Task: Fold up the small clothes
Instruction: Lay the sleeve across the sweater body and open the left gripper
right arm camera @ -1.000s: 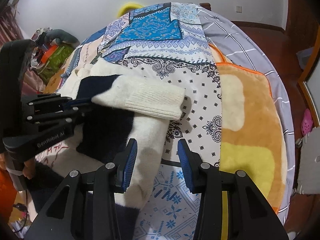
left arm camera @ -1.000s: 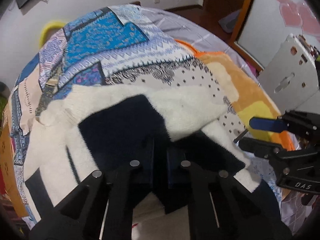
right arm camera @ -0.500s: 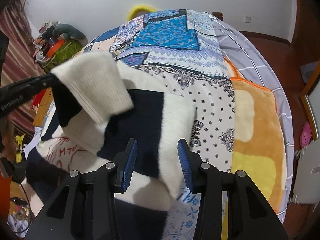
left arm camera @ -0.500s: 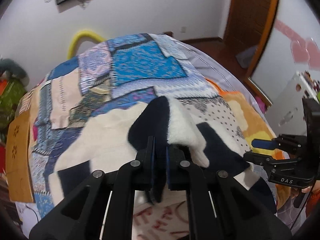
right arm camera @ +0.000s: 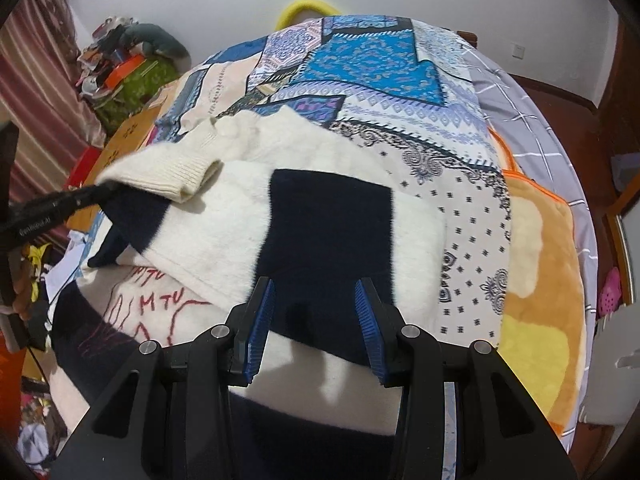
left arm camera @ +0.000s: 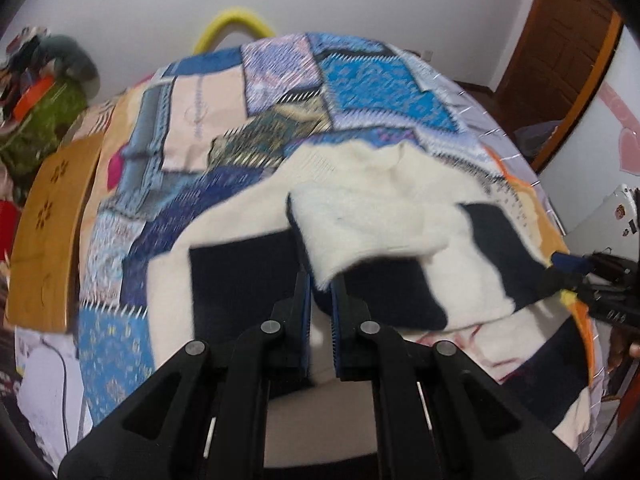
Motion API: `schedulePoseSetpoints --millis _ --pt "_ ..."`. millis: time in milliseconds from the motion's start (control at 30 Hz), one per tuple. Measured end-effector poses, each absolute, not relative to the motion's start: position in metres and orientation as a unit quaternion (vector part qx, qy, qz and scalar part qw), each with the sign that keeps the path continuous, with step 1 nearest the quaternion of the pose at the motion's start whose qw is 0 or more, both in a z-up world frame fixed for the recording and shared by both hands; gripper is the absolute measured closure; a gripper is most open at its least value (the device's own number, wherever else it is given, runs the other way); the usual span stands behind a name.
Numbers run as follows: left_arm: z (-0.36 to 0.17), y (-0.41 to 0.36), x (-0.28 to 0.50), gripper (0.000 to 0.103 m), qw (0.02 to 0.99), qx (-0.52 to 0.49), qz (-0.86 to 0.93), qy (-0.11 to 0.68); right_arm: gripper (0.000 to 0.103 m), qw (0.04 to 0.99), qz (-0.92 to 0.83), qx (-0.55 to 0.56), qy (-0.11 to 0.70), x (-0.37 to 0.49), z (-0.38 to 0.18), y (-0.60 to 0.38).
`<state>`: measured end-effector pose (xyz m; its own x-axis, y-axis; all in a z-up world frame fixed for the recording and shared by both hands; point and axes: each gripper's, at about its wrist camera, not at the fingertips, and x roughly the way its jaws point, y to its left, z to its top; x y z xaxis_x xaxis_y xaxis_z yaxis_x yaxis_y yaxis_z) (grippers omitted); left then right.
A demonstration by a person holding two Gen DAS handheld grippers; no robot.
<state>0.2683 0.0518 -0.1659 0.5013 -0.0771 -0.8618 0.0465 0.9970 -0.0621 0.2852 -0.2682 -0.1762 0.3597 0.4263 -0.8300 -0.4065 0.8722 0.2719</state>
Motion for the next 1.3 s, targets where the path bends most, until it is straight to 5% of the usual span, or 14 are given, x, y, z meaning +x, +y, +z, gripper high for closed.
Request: schedulePoseSetpoints --millis 333,500,533,1067,1300 --pt "-0.197 0.077 0.259 0.091 0.844 -0.023 -0.032 0.534 0.065 0.822 0.253 -0.007 0.511 0.284 -0.175 -0.251" --pt "-0.195 0.071 0.260 0.048 0.853 0.011 -0.022 0.521 0.065 0.820 0.252 -0.009 0.514 0.285 -0.177 -0.247" --pt "-0.193 0.068 0.261 0.046 0.856 0.019 -0.020 0.516 0.065 0.820 0.252 -0.010 0.515 0.284 -0.177 -0.246" --pt "-0.194 0.041 0.300 0.046 0.869 0.071 0.001 0.490 0.065 0.817 0.256 -0.012 0.517 0.287 -0.179 -0.242" --pt "-0.190 0.073 0.305 0.064 0.873 0.025 0.037 0.486 0.065 0.817 0.249 -0.010 0.520 0.290 -0.180 -0.246"
